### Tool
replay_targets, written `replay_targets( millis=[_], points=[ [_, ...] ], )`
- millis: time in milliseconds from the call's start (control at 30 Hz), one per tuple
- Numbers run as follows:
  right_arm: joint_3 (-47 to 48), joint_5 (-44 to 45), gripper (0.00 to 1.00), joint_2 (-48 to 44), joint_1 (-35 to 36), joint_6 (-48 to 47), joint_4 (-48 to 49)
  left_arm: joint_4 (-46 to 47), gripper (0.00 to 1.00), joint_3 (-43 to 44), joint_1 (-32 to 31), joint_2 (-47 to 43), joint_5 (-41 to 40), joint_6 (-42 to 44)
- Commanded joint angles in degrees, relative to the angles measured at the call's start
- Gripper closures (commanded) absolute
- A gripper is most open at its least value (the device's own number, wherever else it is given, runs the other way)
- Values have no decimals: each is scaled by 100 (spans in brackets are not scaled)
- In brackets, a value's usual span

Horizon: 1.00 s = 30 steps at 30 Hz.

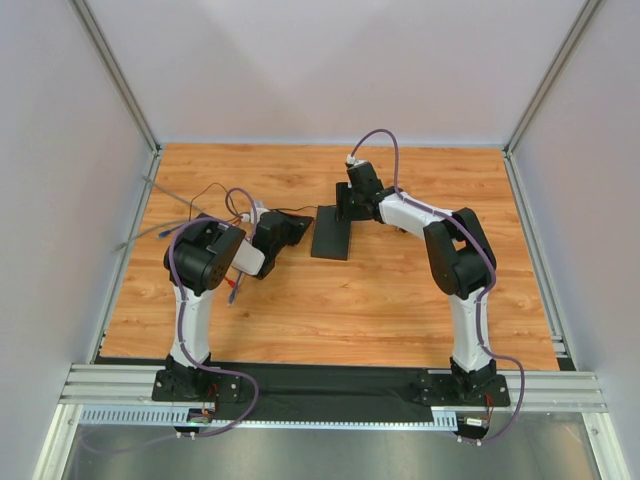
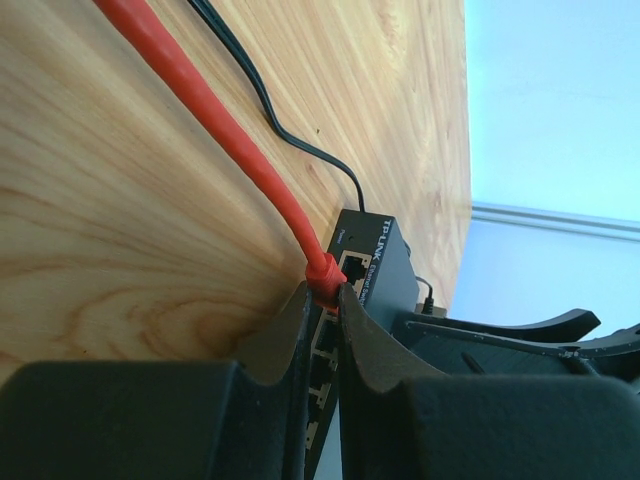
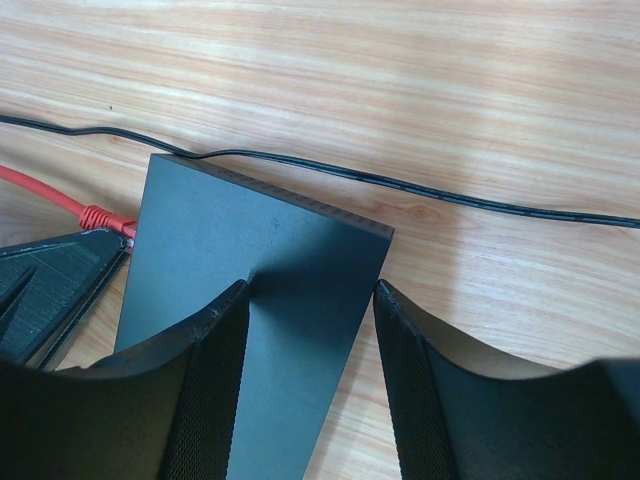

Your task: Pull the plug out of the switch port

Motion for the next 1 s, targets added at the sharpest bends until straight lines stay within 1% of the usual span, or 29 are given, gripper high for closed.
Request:
replay_targets(
  millis=[0, 67, 167, 367, 433, 500, 633, 733, 767, 800, 967],
  points=[
    [-126, 351, 47, 391, -105, -169, -642, -560, 100, -81, 69, -31, -441, 449],
    [-126, 351, 47, 391, -114, -169, -625, -700, 100, 7, 77, -93, -528, 520],
    [-109, 360, 47, 399, -105, -177, -642, -771, 100, -89, 86, -225, -704, 582],
    [-117, 342, 47, 400, -105, -160, -651, -429, 100, -511, 78, -243, -617, 389],
    [-82, 342, 47, 408, -105, -177, -660, -26, 100, -686, 16, -146, -529, 187],
    [-91, 360, 47, 400, -105, -186, -669, 37, 100, -705, 25, -111, -555, 160],
    [-82, 360, 47, 400, -105, -195, -669, -349, 100, -704, 69, -417, -774, 458],
    [-73, 342, 47, 400, -105, -186, -678, -674, 100, -801, 104, -839, -1020, 818],
    [-65, 351, 47, 391, -105, -195, -678, -814, 100, -775, 121, -1101, -1056, 1071],
    [-73, 334, 47, 391, -105, -195, -669, -1146, 100, -758, 130, -1226, -1117, 1178],
    [-65, 325, 46, 373, -105, -195, -669, -1991, 100, -731, 183, -2103, -1636, 2030]
  ],
)
